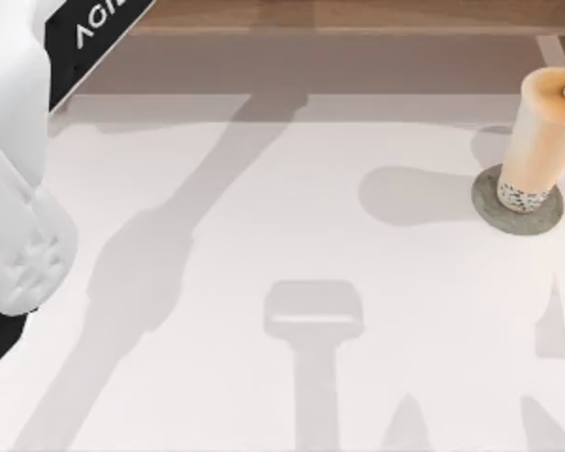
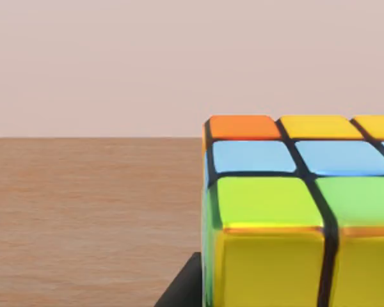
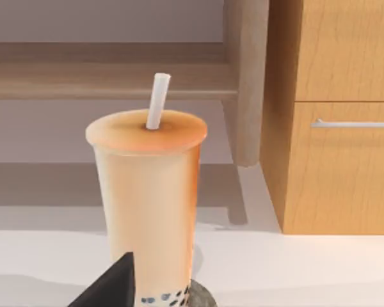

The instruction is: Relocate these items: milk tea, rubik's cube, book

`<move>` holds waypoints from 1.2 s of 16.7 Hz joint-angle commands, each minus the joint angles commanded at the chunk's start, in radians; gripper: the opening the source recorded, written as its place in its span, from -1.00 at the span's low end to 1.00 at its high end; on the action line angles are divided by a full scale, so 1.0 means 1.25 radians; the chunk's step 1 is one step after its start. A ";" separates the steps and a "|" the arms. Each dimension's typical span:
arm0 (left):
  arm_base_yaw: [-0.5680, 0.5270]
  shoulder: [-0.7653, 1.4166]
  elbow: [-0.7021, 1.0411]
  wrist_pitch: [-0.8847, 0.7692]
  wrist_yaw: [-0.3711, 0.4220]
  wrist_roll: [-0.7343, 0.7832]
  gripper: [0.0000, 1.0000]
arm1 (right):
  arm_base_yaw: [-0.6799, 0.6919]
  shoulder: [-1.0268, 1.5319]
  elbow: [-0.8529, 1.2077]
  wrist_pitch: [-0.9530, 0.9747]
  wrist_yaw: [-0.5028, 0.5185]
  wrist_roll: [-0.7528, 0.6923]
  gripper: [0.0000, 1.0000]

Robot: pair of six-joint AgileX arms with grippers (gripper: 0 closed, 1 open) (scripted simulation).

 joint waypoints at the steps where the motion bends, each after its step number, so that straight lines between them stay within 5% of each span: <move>1: 0.000 0.000 0.000 0.000 0.000 0.000 0.21 | 0.000 0.000 0.000 0.000 0.000 0.000 1.00; 6: 0.000 0.000 0.000 0.000 0.000 0.000 0.96 | 0.000 0.000 0.000 0.000 0.000 0.000 1.00; 20: 0.000 0.000 0.000 0.000 0.000 0.000 1.00 | 0.001 -0.087 0.014 -0.093 0.001 -0.001 1.00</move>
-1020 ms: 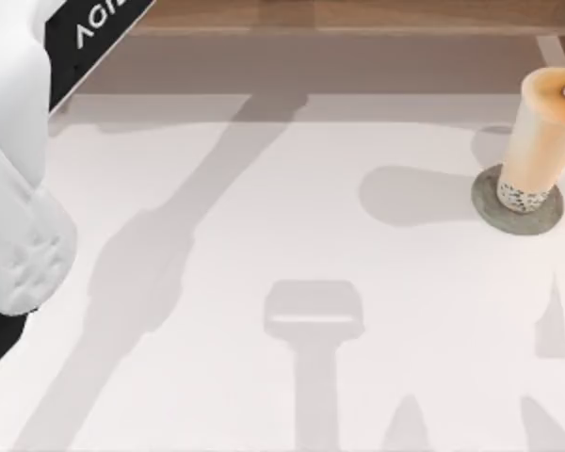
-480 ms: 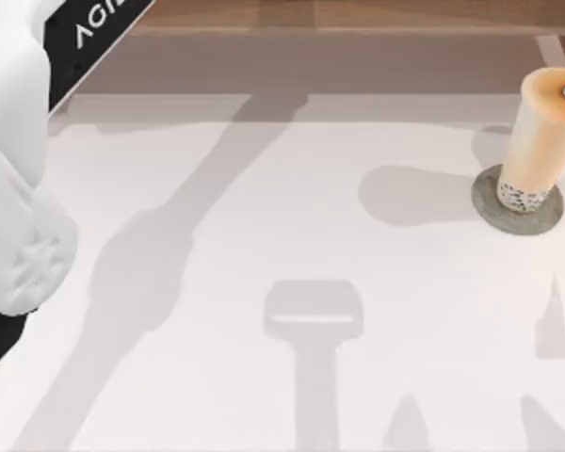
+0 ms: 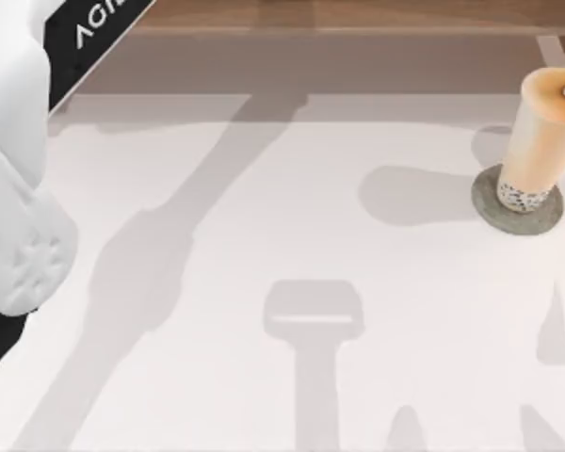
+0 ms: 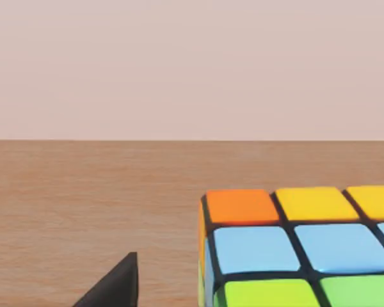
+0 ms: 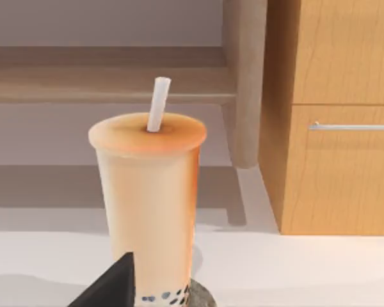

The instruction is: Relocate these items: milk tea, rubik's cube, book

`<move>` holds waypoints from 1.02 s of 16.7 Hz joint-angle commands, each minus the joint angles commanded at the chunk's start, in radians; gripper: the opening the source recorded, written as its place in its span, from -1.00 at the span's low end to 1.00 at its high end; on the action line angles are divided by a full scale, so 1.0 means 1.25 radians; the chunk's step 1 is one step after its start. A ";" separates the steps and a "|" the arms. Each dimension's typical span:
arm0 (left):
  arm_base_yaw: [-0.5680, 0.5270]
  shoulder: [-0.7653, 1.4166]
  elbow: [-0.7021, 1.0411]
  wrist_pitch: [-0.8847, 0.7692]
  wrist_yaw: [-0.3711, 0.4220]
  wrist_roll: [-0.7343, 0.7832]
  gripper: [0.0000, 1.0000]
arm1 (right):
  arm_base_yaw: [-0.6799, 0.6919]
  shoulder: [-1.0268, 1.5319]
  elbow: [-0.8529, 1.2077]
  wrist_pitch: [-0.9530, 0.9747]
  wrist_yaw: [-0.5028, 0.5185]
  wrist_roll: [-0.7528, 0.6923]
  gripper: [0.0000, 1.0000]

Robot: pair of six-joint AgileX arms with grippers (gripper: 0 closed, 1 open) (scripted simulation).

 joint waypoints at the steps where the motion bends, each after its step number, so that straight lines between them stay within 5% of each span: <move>1: 0.000 0.000 0.000 0.000 0.000 0.000 1.00 | 0.000 -0.033 0.004 -0.039 0.001 -0.001 1.00; 8: 0.000 0.000 0.000 0.000 0.000 0.000 1.00 | 0.002 -0.215 0.030 -0.254 0.002 -0.004 1.00; 17: 0.053 -0.038 -0.024 0.018 0.042 -0.001 1.00 | 0.002 -0.223 0.031 -0.262 0.002 -0.004 1.00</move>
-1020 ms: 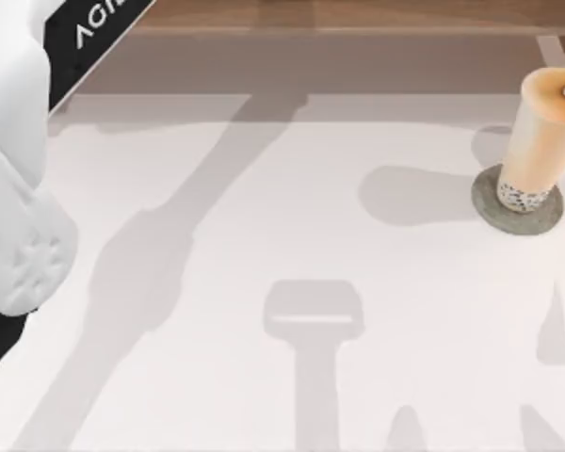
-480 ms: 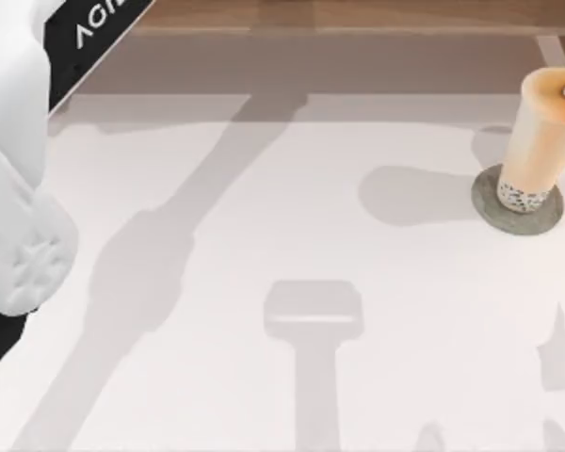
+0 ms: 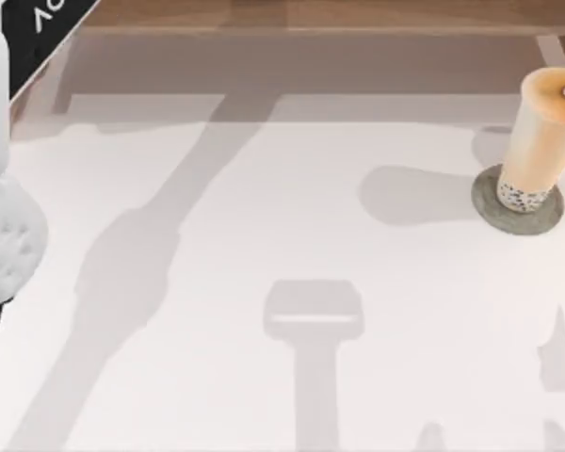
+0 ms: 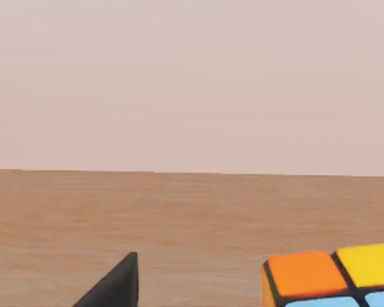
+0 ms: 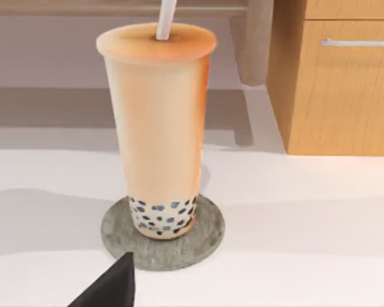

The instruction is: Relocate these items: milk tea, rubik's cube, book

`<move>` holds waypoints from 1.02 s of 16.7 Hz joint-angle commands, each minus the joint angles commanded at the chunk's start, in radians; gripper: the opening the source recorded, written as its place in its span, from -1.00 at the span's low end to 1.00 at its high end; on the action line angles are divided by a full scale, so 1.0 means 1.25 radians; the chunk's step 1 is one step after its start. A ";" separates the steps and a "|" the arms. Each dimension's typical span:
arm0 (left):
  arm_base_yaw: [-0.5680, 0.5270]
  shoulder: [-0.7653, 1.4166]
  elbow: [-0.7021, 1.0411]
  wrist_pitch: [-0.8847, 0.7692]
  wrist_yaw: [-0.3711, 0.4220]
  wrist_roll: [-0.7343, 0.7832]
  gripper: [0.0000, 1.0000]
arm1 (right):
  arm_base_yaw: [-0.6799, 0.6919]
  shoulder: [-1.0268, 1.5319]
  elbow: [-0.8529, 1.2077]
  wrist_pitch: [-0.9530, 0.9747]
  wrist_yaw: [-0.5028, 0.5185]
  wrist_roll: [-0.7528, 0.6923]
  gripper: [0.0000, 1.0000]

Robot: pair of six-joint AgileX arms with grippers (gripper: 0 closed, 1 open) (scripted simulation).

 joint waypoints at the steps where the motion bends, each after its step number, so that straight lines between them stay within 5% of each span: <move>1: 0.034 -0.022 -0.015 0.012 0.027 0.001 1.00 | 0.000 0.000 0.000 0.000 0.000 0.000 1.00; 10: 0.574 -0.219 -0.335 0.250 0.421 0.013 1.00 | 0.000 0.000 0.000 0.000 0.000 0.000 1.00; 17: 0.729 -0.245 -0.765 0.499 0.667 -0.020 1.00 | 0.000 0.000 0.000 0.000 0.000 0.000 1.00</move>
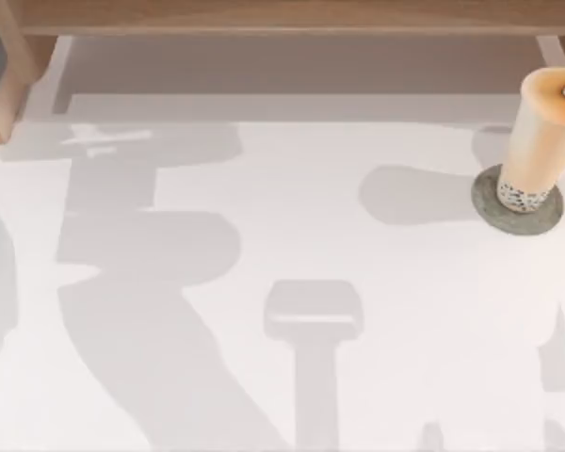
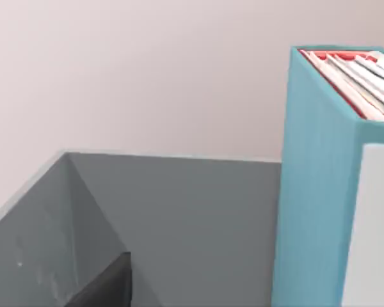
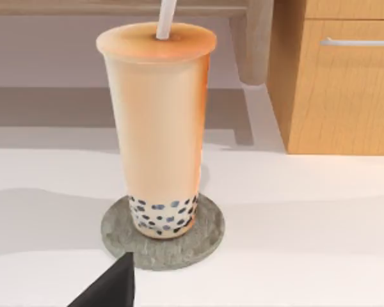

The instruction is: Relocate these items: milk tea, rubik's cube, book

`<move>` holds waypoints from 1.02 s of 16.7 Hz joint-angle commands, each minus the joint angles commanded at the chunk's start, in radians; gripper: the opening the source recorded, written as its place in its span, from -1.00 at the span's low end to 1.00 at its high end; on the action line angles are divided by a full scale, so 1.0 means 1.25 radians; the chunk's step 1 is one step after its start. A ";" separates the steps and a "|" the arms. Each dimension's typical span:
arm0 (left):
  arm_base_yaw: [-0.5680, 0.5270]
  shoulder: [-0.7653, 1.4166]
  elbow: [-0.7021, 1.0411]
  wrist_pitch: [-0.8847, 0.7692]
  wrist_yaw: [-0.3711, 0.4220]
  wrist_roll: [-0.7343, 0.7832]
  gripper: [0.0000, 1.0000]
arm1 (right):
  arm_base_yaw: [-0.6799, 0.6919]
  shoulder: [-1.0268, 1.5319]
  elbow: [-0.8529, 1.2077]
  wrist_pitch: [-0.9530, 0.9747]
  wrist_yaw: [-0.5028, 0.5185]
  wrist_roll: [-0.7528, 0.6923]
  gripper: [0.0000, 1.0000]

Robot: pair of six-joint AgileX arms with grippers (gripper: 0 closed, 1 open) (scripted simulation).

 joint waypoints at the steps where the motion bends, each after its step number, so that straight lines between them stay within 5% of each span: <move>1: 0.001 0.004 -0.037 0.030 0.021 -0.002 1.00 | 0.000 0.000 0.000 0.000 0.000 0.000 1.00; 9: -0.003 0.017 -0.106 0.097 0.063 0.002 1.00 | 0.000 0.000 0.000 0.000 0.000 0.000 1.00; 17: -0.021 0.082 -0.011 0.068 0.049 0.002 1.00 | 0.000 0.000 0.000 0.000 0.000 0.000 1.00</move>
